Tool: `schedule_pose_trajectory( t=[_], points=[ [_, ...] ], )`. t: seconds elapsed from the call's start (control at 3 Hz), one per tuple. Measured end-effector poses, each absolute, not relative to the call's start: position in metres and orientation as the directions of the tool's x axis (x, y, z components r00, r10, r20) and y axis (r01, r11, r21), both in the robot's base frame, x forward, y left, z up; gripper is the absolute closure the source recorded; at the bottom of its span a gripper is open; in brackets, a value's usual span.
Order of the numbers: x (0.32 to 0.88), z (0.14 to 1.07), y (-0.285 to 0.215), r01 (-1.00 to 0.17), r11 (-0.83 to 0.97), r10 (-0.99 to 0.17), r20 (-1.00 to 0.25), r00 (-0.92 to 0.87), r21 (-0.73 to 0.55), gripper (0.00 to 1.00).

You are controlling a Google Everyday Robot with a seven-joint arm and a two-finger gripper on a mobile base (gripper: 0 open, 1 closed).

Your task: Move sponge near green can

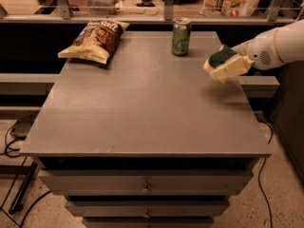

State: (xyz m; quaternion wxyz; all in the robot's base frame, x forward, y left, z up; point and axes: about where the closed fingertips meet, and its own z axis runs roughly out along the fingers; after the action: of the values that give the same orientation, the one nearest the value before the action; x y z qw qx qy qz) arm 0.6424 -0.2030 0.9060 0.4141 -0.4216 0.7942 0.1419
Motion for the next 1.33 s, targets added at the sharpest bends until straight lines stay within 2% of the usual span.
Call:
schedule_pose_trajectory(
  t=[0.33, 0.67, 1.33],
  points=[
    [0.686, 0.906, -0.203, -0.728, 0.674, -0.471, -0.832, -0.292, -0.126, 1.0],
    [0.743, 0.887, -0.203, -0.68, 0.727, -0.414, -0.851, -0.322, -0.096, 0.74],
    [0.788, 0.865, -0.187, -0.668, 0.742, -0.378, -0.856, -0.352, -0.053, 0.27]
  ],
)
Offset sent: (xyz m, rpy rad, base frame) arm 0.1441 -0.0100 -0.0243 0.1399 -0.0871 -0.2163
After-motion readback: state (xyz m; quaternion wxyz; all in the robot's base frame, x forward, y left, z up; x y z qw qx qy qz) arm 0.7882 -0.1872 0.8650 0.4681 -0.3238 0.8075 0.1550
